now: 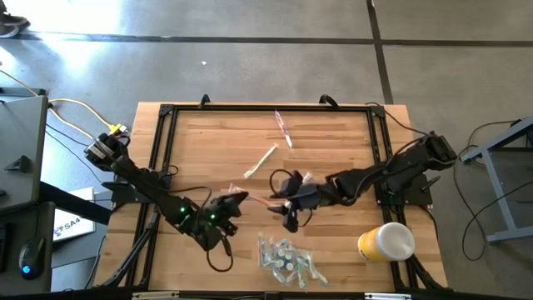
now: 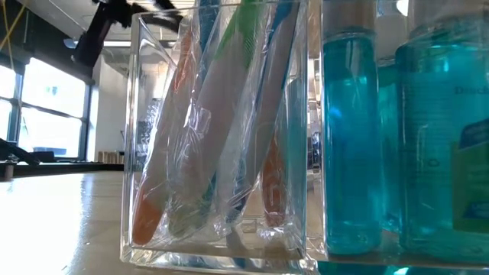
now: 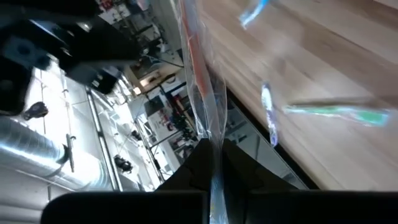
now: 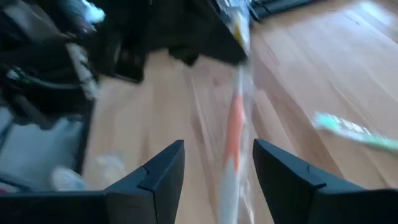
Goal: Pick & Place toothbrushing station
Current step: Put the orange toothbrush into the transparent organizer
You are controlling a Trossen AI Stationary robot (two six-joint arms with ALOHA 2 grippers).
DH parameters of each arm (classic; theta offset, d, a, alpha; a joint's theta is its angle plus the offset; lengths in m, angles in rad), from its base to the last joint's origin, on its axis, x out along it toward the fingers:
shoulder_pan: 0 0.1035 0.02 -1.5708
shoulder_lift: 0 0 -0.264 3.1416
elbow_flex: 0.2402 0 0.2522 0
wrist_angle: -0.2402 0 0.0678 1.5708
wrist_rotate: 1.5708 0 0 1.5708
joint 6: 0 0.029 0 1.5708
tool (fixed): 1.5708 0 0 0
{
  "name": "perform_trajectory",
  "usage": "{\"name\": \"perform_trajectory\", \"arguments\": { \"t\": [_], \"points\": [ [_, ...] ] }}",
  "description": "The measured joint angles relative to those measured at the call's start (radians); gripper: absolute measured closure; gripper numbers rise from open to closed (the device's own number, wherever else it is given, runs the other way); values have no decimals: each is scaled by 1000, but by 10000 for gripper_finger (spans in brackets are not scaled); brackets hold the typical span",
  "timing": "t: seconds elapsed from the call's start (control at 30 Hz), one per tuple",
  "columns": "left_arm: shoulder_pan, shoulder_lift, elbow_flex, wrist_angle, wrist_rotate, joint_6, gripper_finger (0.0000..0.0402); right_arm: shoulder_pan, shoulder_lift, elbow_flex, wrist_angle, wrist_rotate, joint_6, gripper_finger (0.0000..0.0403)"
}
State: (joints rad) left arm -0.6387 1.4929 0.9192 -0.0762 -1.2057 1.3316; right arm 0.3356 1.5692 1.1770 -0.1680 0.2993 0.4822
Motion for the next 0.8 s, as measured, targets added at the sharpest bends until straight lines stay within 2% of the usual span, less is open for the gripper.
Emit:
{"name": "perform_trajectory", "arguments": {
  "t": [0.13,0.33,0.53,0.67,0.8],
  "points": [
    [31,12,24,12,8,21,396,-51,2,0,36,-70,-14,220],
    [79,20,39,23,19,65,396,-90,8,0,15,-75,-16,197],
    [111,23,39,131,71,146,396,-119,9,0,8,-74,-23,167],
    [109,32,39,222,105,221,396,-135,9,0,9,-78,-63,166],
    [109,33,39,245,126,239,396,-148,9,0,12,-125,-68,181]
  ]
}}
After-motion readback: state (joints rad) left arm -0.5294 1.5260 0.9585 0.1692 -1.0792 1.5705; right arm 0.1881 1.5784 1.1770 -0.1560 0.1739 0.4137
